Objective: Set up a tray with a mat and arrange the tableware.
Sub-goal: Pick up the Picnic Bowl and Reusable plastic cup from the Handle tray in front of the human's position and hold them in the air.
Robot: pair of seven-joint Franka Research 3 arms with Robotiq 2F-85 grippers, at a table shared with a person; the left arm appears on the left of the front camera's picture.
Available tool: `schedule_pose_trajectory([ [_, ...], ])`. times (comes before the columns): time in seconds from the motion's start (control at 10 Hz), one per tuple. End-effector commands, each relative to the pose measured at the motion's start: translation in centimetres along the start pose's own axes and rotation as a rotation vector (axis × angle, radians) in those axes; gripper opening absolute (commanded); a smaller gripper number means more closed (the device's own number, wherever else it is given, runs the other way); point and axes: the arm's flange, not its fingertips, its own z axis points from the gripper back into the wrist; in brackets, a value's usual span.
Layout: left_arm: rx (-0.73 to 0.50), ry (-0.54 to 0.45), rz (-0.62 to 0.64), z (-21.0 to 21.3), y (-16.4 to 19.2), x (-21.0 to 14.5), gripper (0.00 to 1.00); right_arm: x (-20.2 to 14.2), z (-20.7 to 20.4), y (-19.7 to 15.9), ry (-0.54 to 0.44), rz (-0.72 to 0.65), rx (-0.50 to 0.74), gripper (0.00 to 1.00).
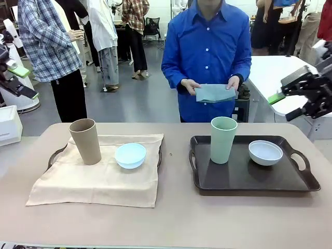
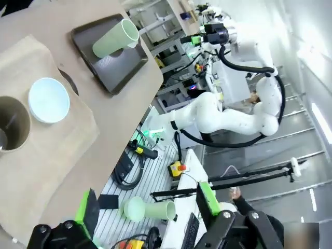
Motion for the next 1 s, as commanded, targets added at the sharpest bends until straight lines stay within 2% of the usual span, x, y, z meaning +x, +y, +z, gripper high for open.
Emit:
schedule_pose_trajectory([
  [0.0,-0.034,-0.034,0.019,0.2,1.3,-1.6,1.0,-1.4,1.6,-1.9,-0.093,0.035,0.083,0.85],
  [0.1,-0.03,-0.041,0.016,0.2,1.8,-2.3,1.0,-1.4,2.3,-2.4,-0.128,0.009,0.078,0.85],
  [0.2,-0.004,-0.028,-0.087,-0.4,1.2,-2.3,1.0,-1.1,1.5,-1.8,-0.132,-0.118,-0.089,0.85],
  [0.3,-0.019,-0.025,0.035,0.7,1.7,-1.9,1.0,-0.7,2.7,-1.6,-0.085,0.007,0.049,0.85],
  [0.5,-0.019,-0.025,0.035,0.7,1.7,-1.9,1.0,-0.7,2.7,-1.6,-0.085,0.007,0.049,0.85],
  [0.6,-0.015,-0.024,0.009,0.4,2.0,-2.2,1.0,-0.8,3.1,-2.0,-0.108,-0.023,0.01,0.85],
  [0.7,0.009,-0.035,0.043,-0.5,2.9,-2.6,1.0,0.4,4.9,-4.2,-0.047,-0.093,0.132,0.85],
  [0.9,-0.008,-0.087,0.076,-0.3,4.3,-4.3,1.0,1.0,9.6,-8.2,0.056,-0.149,0.225,0.85],
])
